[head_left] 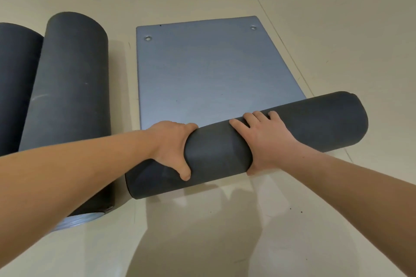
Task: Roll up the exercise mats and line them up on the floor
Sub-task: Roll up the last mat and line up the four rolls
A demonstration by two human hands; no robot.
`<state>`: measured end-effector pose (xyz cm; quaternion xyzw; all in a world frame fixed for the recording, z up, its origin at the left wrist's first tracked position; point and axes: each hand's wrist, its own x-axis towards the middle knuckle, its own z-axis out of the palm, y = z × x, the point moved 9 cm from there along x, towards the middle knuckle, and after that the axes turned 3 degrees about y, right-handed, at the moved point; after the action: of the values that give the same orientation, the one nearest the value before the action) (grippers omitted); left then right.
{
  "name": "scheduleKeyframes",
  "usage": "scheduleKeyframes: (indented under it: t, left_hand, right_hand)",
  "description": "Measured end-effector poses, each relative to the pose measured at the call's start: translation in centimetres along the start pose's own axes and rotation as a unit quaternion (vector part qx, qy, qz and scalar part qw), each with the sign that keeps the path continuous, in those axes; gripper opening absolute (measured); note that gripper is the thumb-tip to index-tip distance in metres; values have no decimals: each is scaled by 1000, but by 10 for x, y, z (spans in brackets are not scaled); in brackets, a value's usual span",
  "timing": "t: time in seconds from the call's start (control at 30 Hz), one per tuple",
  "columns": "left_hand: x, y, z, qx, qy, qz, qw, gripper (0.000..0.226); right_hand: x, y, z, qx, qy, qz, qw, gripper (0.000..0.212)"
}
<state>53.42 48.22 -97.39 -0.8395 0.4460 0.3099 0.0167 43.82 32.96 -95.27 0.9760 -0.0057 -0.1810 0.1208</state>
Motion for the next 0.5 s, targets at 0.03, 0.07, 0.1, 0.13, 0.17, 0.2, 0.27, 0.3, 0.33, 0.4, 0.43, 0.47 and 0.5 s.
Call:
scheduleKeyframes:
  t: [0.03,0.07,0.1,0.13,0.17,0.2,0.27,0.3,0.33,0.4,0.43,0.47,0.5]
  left_hand:
    - [-1,2,-1,-17,-6,-2,1000,97]
    - [-3,5,-1,-39,-17,-2,999,94]
    - [-6,8,4,-69,-34,-5,997,91]
    - [-9,12,11,-106,-59,-10,993,89]
    - [-12,18,21,-148,-90,-15,985,87]
    - [-16,25,34,-187,-125,-17,974,84]
    - [-23,41,62,-231,-191,-9,954,82]
    - [-25,47,74,-239,-216,1,947,84]
    - [-26,50,82,-243,-230,10,942,87]
    - [-23,45,81,-245,-216,14,945,97]
    - [-22,39,75,-241,-195,10,951,104]
    - [-21,32,66,-231,-173,3,957,110]
    - [-22,26,56,-218,-148,-3,965,113]
  right_hand:
    - [0,3,-3,5,0,-11,1000,128]
    - [-2,6,-5,10,-10,-22,1000,127]
    - [-5,10,-5,14,-31,-34,999,127]
    - [-10,15,-3,23,-62,-45,997,127]
    - [-17,18,0,36,-103,-51,993,128]
    - [-24,21,5,58,-149,-55,986,129]
    - [-40,21,21,111,-239,-50,963,133]
    - [-45,20,29,130,-270,-49,953,136]
    - [-48,18,36,141,-286,-51,946,138]
    - [-45,18,37,161,-281,-56,945,141]
    - [-41,22,35,175,-273,-48,945,142]
    - [-36,28,32,187,-265,-37,945,142]
    - [-31,33,29,196,-254,-26,947,142]
